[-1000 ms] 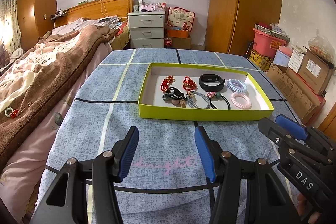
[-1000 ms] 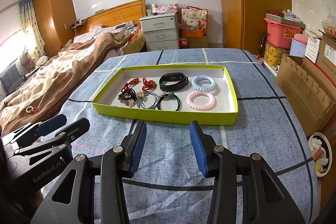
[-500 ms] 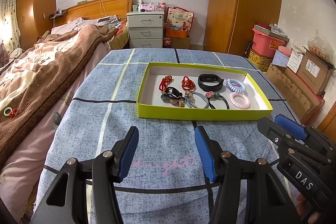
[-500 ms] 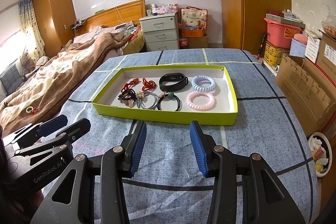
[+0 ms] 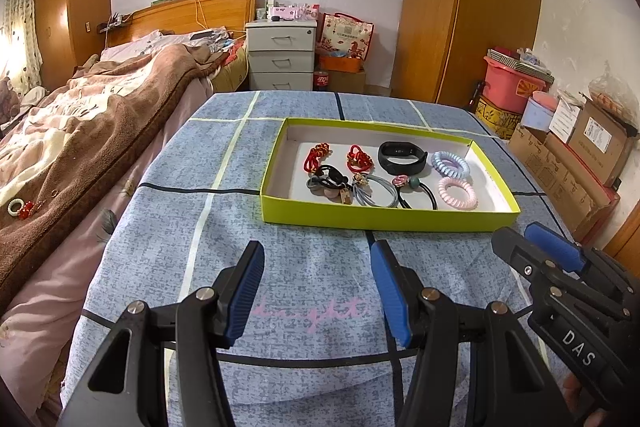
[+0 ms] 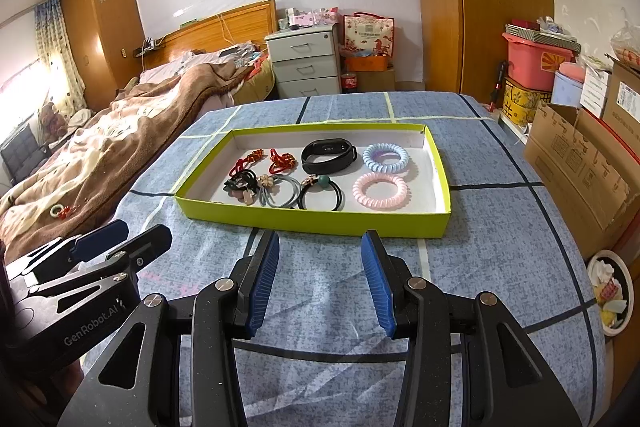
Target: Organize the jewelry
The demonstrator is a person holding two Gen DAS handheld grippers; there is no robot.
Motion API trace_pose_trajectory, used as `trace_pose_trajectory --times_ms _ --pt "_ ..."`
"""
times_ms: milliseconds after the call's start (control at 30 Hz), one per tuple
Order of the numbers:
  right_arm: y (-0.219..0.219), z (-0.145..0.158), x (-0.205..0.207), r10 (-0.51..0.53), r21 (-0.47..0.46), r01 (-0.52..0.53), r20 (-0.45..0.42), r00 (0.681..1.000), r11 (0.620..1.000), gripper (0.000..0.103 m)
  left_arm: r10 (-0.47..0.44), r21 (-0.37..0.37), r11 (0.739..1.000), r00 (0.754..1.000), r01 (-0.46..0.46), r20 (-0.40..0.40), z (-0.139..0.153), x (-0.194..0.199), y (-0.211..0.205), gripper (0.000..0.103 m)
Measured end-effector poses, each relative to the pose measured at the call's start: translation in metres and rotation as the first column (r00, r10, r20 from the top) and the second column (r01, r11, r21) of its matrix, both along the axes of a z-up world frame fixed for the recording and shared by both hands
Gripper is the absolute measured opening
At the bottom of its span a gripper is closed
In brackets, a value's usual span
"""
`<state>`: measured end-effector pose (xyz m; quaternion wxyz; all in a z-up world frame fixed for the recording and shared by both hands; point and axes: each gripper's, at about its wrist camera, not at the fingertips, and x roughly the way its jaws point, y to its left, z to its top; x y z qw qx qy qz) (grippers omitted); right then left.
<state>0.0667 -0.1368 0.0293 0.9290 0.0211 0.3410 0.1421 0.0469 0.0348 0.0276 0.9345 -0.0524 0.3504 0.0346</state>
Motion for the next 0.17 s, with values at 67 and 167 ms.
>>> trace_pose_trajectory --times_ms 67,167 --pt "-0.0006 0.0005 0.0008 -0.002 0.001 0.002 -0.001 1.000 1.000 0.044 -0.002 0.002 1.000 1.000 0.002 -0.003 -0.0002 -0.0002 -0.0009 0.058" --pt "-0.0015 0.0009 0.0005 -0.004 0.004 0.004 0.000 1.000 1.000 0.044 -0.007 0.003 1.000 1.000 0.007 -0.004 0.0000 -0.0005 -0.0018 0.058"
